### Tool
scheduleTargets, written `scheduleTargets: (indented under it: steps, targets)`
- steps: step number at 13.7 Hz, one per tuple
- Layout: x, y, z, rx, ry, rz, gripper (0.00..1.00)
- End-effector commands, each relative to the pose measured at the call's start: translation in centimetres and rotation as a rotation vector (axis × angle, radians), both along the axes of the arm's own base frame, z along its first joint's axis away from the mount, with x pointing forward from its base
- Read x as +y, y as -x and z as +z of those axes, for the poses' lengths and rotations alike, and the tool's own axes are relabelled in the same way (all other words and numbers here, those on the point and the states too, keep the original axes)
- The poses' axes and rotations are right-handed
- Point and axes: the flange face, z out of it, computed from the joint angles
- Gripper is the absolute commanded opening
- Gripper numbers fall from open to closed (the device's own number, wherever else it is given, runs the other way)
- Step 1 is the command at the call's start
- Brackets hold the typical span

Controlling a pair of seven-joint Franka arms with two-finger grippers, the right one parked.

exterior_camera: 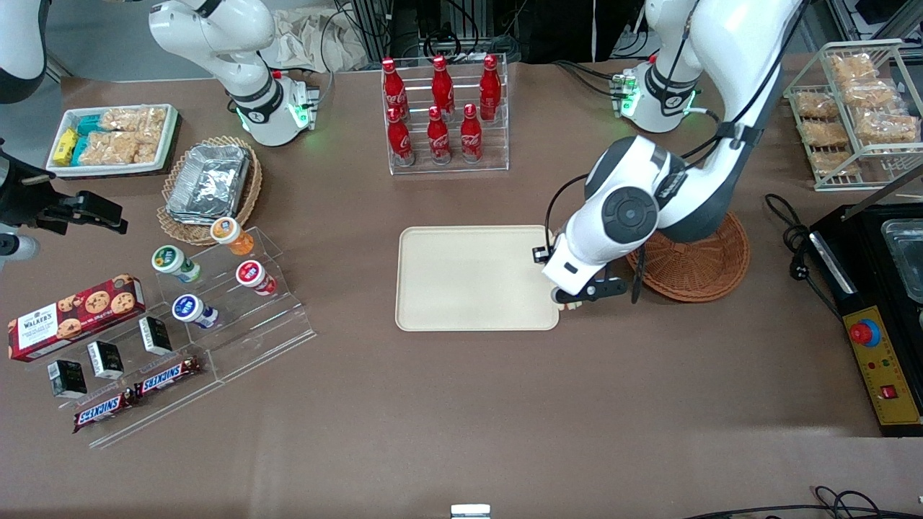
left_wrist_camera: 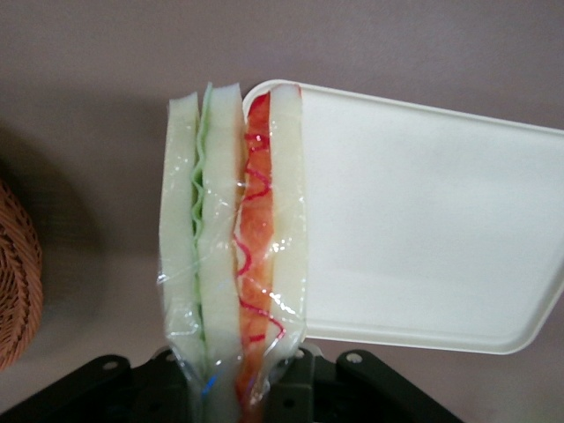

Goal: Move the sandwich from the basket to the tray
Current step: 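Carry the sandwich over the cream tray with the left gripper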

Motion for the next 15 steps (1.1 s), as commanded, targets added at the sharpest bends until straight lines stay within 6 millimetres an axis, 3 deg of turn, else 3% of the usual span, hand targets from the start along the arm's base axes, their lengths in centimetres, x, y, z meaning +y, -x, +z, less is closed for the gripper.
scheduleTargets:
  steps: [1,4,9,15]
  targets:
    - [-1.6,-0.1,-2.0,0.013,-0.012,-0.037,0.24]
    - [-2.7,0.3,-4.5,0.028,0.011,-0.102,0.22]
    - [-4.2,0.9,-10.2,0.037,-0.008,-0.22,0.21]
    - [-4.3,2.0,-12.6,0.09,-0.029,-0.232,0.2]
